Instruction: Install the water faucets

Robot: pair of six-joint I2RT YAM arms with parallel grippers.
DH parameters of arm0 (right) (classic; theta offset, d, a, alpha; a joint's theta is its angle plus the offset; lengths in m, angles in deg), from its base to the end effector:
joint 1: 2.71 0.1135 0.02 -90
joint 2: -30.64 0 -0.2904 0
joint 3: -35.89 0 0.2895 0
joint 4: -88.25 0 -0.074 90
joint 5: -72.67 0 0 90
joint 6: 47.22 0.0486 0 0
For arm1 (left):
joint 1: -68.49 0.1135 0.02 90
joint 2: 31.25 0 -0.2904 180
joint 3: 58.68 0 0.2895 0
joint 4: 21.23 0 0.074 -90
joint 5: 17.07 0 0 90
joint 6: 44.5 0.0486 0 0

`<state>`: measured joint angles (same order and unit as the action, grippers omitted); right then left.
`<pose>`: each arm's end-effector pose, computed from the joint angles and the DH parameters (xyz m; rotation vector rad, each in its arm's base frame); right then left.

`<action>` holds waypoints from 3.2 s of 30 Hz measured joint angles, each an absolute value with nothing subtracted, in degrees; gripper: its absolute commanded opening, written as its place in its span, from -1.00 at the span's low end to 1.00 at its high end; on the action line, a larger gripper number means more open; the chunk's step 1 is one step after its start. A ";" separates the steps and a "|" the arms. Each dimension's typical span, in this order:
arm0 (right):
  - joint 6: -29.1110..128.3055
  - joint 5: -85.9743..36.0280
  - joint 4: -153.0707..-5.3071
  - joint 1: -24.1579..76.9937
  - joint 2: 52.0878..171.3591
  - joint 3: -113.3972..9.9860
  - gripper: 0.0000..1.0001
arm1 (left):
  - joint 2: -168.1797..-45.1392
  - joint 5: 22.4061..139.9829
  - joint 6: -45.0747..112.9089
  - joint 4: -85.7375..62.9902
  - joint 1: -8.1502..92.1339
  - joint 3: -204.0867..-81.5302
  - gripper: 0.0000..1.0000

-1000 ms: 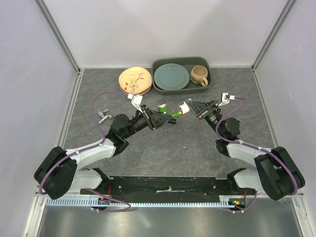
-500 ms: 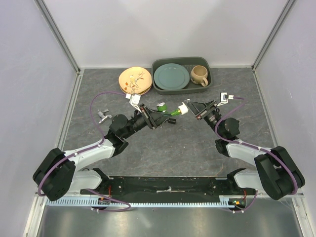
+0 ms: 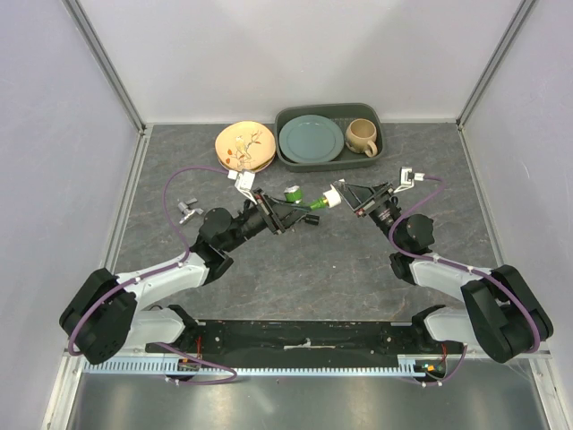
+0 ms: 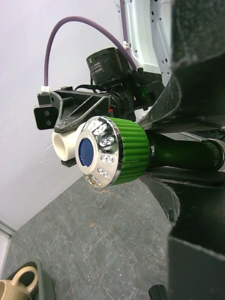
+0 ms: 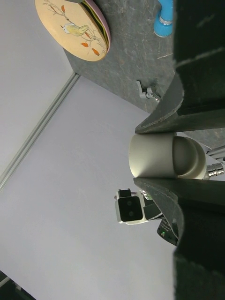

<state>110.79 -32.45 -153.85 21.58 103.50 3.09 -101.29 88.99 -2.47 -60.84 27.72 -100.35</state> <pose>0.2391 0.1218 0.2501 0.2522 1.3323 1.5458 0.2139 -0.2022 0.2724 0.1663 1.5427 -1.4570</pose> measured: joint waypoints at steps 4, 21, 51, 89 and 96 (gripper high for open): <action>110.00 -31.55 -153.98 21.89 103.68 3.09 -1.00 | -101.14 87.54 -1.46 -60.38 27.00 -100.38 -0.97; 110.64 -27.59 -155.97 22.70 104.77 2.32 -1.00 | -99.09 81.64 13.16 -54.98 23.00 -103.98 -0.96; 121.39 -26.63 -155.55 22.92 107.68 0.68 -1.00 | -96.18 74.65 53.33 -43.03 14.47 -109.77 -0.97; 106.97 -24.77 -128.06 21.89 103.74 -7.58 -1.00 | -129.53 20.86 120.21 -66.13 -8.54 -116.72 -0.96; 105.81 -24.93 -127.44 22.31 103.09 -8.50 -0.43 | -130.95 19.44 124.52 -71.35 -8.91 -116.72 -0.97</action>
